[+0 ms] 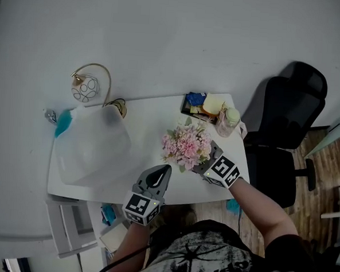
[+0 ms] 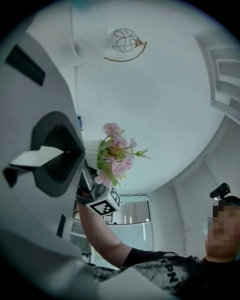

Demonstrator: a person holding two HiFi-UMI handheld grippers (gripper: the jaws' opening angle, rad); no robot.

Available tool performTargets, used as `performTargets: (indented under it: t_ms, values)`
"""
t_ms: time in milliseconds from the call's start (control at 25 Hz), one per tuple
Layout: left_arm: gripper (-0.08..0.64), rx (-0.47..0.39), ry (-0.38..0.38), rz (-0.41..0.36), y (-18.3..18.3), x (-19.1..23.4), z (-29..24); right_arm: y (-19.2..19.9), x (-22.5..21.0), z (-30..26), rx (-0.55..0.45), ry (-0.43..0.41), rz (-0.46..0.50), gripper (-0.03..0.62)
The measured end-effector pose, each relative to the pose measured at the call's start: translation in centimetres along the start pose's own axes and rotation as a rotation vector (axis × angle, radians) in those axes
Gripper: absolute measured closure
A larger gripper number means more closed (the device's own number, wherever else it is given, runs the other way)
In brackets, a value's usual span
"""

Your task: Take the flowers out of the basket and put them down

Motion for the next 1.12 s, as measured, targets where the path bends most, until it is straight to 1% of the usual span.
performTargets:
  t_ms: [120,280,600,760,960,1120]
  values:
    - [0.545,0.021,-0.011,0.018,0.9,0.2,-0.2,1.3,0.5,-0.2,0.004,0.004,-0.019,0.258]
    - [0.545,0.026,-0.016,0.029,1.3,0.4,-0.7,2.5,0.5,-0.2,0.007,0.018,-0.048,0.258]
    - [0.545,0.041,-0.019,0.032,1.5,0.4,-0.9,4.2,1.4,-1.1,0.010,0.006,-0.058,0.258]
    - [0.545,0.046,-0.018,0.036,1.6,0.2,-1.1,4.3,1.2,-1.2,-0.017,0.021,-0.084,0.258]
    - [0.545,0.048,-0.022,0.040,2.0,0.2,-0.8,4.6,1.4,-1.2,-0.050,0.059,-0.106,0.258]
    - [0.545,0.061,-0.024,0.047,2.3,0.4,-0.6,4.7,1.5,-1.3,-0.040,0.074,-0.119,0.258]
Point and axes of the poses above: the fingertips, and each gripper's own axes: z backward along the fingers, x to its left, y out of its underside, the point moved 6 cm from there along z, backward along the fingers, and after that the axes turned 9 degrees about z, right-handed, at the moved point
